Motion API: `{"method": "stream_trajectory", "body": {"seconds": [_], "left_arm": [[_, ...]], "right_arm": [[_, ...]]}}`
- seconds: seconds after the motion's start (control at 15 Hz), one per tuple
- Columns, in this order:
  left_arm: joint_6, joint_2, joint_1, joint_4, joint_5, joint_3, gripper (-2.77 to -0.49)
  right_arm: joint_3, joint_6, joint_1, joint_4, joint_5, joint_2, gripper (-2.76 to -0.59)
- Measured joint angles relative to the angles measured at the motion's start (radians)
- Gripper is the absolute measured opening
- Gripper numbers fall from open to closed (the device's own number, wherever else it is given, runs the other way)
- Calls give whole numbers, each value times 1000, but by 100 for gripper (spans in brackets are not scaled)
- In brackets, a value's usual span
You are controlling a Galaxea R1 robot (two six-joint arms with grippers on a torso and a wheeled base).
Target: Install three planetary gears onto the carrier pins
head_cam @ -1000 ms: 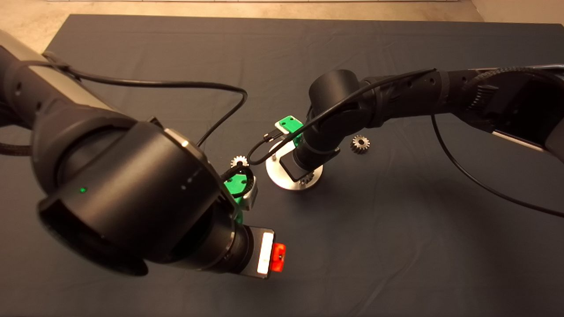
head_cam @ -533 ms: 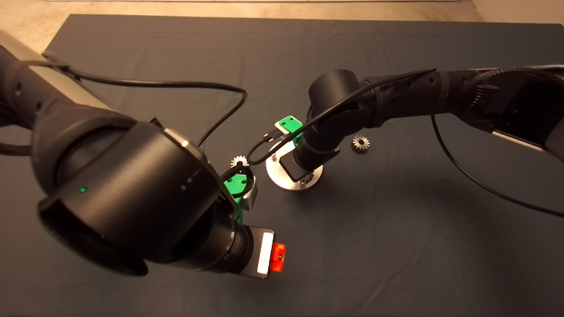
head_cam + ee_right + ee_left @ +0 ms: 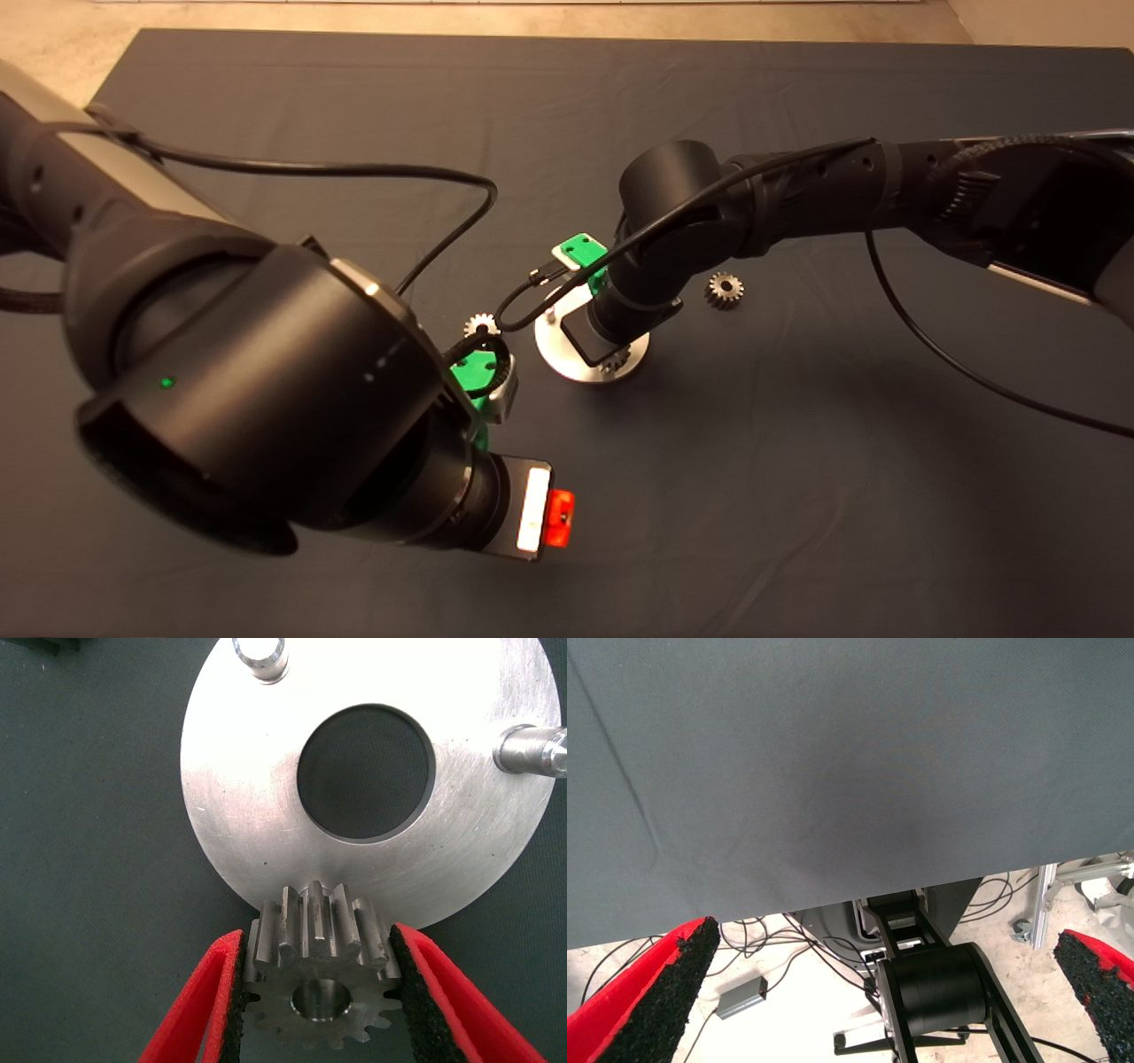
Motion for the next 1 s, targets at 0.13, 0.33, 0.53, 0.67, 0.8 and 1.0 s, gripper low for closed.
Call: {"method": "stream_trajectory", "body": {"seconds": [0.13,0.33,0.53,0.67,0.8,1.0], "left_arm": [[0,0,0,0,0,0,-49],[0,0,0,0,0,0,-49],[0,0,0,0,0,0,-49],[0,0,0,0,0,0,-49],[0,0,0,0,0,0,-49],[0,0,0,0,0,0,-49]], "right_arm": [[0,0,0,1,0,0,-228],[0,0,0,1,0,0,-228],[0,0,0,1,0,0,-228],[0,0,0,1,0,0,-228],[0,0,0,2,0,0,-228],[1,0,0,2,0,0,-228]]}}
